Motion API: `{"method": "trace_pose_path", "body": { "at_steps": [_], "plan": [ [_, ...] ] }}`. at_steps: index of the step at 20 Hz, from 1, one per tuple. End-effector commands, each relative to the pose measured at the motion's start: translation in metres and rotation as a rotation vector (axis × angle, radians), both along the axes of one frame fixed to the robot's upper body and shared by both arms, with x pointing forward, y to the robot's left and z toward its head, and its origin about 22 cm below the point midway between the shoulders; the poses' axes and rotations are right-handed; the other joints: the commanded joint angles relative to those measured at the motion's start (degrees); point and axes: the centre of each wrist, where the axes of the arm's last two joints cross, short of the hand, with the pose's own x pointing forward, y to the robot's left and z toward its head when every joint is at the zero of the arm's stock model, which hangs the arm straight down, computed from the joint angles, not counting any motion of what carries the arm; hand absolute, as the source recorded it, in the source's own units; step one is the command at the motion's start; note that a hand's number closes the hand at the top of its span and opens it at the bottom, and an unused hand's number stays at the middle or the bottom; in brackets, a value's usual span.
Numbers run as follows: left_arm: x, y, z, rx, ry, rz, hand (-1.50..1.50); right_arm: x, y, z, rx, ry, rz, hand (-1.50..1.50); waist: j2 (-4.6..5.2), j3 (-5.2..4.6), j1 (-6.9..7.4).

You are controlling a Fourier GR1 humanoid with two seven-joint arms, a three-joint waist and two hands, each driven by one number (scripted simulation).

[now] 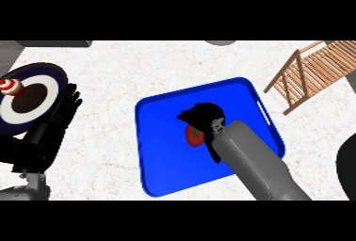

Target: Pick the tomato from the tray and place it in the tiered shelf

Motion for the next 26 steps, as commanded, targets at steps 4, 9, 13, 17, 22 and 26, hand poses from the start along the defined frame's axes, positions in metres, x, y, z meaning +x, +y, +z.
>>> {"method": "trace_pose_path", "body": {
  "at_steps": [4, 9, 13, 17, 22, 26],
  "plan": [
    [-0.003, -0.012, 0.015, -0.009, -0.001, -0.010, 0.00, 0.009, -0.018, -0.023, 0.048, -0.129, -0.004, 1.50, 0.44, 0.07, 0.11],
    [0.008, -0.008, 0.000, 0.009, 0.004, 0.001, 0.00, 0.005, -0.014, -0.034, 0.091, -0.236, 0.055, 1.50, 0.44, 0.05, -0.15],
    [0.004, 0.005, -0.009, 0.000, 0.007, 0.011, 0.00, 0.009, -0.025, -0.022, 0.163, -0.342, 0.053, 1.50, 0.40, 0.05, -0.26],
    [-0.003, 0.005, -0.015, 0.006, 0.015, 0.023, 0.00, 0.003, -0.040, 0.009, 0.303, -0.411, 0.017, 1.50, 0.01, 0.03, -1.44],
    [-0.015, 0.020, -0.008, -0.001, 0.032, 0.113, 0.00, -0.034, -0.188, -0.026, 0.284, -0.490, -0.225, 1.50, -1.48, 0.19, -7.61],
    [-0.026, 0.026, -0.018, -0.006, 0.042, 0.126, 0.00, -0.060, -0.214, -0.005, 0.593, -0.531, -0.324, 1.50, -1.66, 0.02, -7.69]
  ]
}}
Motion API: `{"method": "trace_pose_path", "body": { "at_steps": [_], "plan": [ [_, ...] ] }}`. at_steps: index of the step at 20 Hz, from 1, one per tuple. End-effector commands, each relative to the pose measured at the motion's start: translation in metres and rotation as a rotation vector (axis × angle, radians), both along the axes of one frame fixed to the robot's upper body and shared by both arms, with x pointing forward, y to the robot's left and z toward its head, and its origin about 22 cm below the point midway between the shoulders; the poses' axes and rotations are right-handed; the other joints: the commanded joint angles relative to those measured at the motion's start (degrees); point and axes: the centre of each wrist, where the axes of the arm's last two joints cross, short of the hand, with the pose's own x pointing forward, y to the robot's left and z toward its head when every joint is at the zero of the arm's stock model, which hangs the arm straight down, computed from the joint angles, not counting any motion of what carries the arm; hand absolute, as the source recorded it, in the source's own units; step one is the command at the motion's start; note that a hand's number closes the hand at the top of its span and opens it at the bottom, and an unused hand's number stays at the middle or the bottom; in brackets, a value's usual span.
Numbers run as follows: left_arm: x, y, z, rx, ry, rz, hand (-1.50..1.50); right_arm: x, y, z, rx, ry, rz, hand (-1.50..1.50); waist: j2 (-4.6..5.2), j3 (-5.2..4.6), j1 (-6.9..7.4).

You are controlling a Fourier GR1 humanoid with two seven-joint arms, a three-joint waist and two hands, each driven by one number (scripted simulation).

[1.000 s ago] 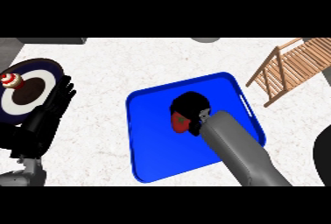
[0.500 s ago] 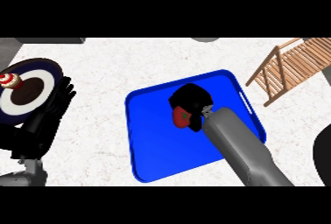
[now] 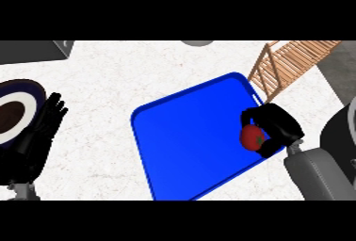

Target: Pick the tomato from the tray and place it in the tiered shelf

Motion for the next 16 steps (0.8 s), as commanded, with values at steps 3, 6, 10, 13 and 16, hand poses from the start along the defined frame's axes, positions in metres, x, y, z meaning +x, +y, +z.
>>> {"method": "trace_pose_path", "body": {
  "at_steps": [3, 6, 10, 13, 16],
  "plan": [
    [-0.007, 0.009, 0.002, -0.002, 0.005, 0.020, 0.00, -0.041, -0.075, 0.053, 0.258, -0.189, -0.076, 1.50, -0.33, 0.02, -1.74],
    [-0.011, 0.006, 0.002, 0.012, -0.003, 0.017, 0.00, -0.063, -0.082, 0.094, 0.330, -0.264, -0.085, 1.50, -0.21, -0.06, -0.35],
    [-0.007, -0.003, 0.003, 0.011, -0.020, -0.023, 0.00, -0.101, -0.103, 0.148, 0.361, -0.348, -0.144, 1.50, 0.60, -0.05, 1.84],
    [0.005, -0.016, 0.003, 0.006, -0.006, -0.057, 0.00, -0.120, -0.113, 0.177, 0.443, -0.379, -0.198, 1.50, 1.09, -0.01, 3.17],
    [0.006, -0.011, 0.010, 0.015, -0.020, -0.069, 0.00, -0.133, -0.113, 0.206, 0.459, -0.375, -0.241, 1.50, 1.36, 0.00, 4.94]
  ]
}}
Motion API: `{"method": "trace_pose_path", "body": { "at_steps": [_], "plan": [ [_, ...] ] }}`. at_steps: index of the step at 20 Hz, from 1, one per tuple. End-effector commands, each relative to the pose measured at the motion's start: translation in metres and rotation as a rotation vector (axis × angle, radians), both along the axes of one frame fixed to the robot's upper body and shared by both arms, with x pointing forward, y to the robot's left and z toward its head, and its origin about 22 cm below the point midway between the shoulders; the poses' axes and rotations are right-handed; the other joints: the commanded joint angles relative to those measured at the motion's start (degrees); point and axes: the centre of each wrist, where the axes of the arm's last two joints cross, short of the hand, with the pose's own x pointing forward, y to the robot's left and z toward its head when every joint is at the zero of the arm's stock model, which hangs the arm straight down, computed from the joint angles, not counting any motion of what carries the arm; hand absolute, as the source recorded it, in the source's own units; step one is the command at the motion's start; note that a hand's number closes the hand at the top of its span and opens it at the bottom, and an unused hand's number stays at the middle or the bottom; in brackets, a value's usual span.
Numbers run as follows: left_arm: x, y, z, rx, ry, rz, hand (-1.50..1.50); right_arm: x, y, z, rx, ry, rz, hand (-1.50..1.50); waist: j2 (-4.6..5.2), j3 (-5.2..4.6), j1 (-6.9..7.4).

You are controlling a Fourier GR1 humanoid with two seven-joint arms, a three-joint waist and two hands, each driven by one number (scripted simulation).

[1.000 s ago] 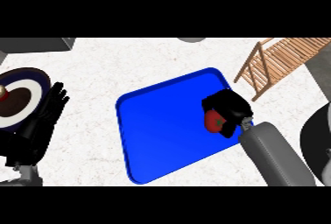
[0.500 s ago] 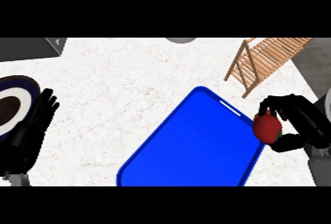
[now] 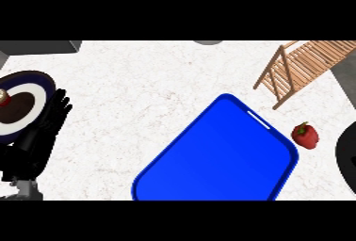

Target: Pick the tomato from the tray and place it in the tiered shelf

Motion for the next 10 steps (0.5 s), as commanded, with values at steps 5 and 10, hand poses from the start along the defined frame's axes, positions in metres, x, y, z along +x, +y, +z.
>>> {"method": "trace_pose_path", "body": {
  "at_steps": [5, 10],
  "plan": [
    [0.020, -0.007, 0.020, 0.009, -0.014, -0.048, 0.00, 0.000, 0.017, 0.060, 0.085, -0.040, -0.076, 1.50, 0.69, 0.05, 3.08],
    [0.029, 0.004, -0.002, -0.007, -0.028, -0.065, 0.00, 0.033, 0.009, 0.071, 0.187, -0.017, -0.064, 1.50, 0.84, 0.05, 3.29]
  ]
}}
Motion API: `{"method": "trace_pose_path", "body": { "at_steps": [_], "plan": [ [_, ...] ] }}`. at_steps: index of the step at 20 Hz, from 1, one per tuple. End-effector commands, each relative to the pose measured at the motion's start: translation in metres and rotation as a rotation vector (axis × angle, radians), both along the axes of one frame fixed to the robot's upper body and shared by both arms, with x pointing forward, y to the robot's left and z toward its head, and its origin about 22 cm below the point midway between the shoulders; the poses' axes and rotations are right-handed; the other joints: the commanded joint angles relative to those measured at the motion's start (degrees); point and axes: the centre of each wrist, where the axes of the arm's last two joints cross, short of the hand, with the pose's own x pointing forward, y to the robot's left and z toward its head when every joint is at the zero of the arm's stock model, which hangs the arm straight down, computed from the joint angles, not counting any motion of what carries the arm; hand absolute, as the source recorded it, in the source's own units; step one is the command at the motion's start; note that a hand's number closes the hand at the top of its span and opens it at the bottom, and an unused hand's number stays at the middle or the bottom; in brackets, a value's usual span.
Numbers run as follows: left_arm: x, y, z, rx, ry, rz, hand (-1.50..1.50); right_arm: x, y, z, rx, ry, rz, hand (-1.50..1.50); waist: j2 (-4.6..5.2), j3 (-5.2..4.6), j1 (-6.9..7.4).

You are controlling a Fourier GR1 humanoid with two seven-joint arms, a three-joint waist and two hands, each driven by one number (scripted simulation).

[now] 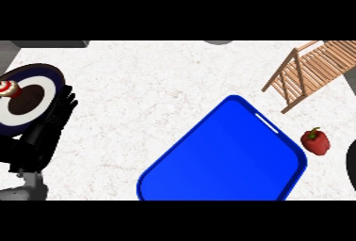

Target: Pick the tomato from the tray and place it in the tiered shelf

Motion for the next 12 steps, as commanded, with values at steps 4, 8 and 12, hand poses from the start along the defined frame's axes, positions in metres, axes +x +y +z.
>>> {"method": "trace_pose_path", "body": {
  "at_steps": [4, 8, 12],
  "plan": [
    [0.005, -0.010, 0.007, 0.003, -0.003, -0.041, 0.00, 0.041, 0.016, -0.005, 0.383, 0.065, 0.142, 1.50, 0.14, 0.01, 1.30],
    [0.004, -0.034, 0.012, 0.006, -0.021, -0.025, 0.00, 0.063, 0.022, -0.018, 0.675, 0.129, 0.237, 1.50, -0.02, 0.10, 1.01],
    [-0.003, 0.002, -0.002, 0.017, -0.006, -0.017, 0.00, 0.077, 0.007, 0.022, 0.707, 0.133, 0.246, 1.50, 0.07, 0.03, 0.58]
  ]
}}
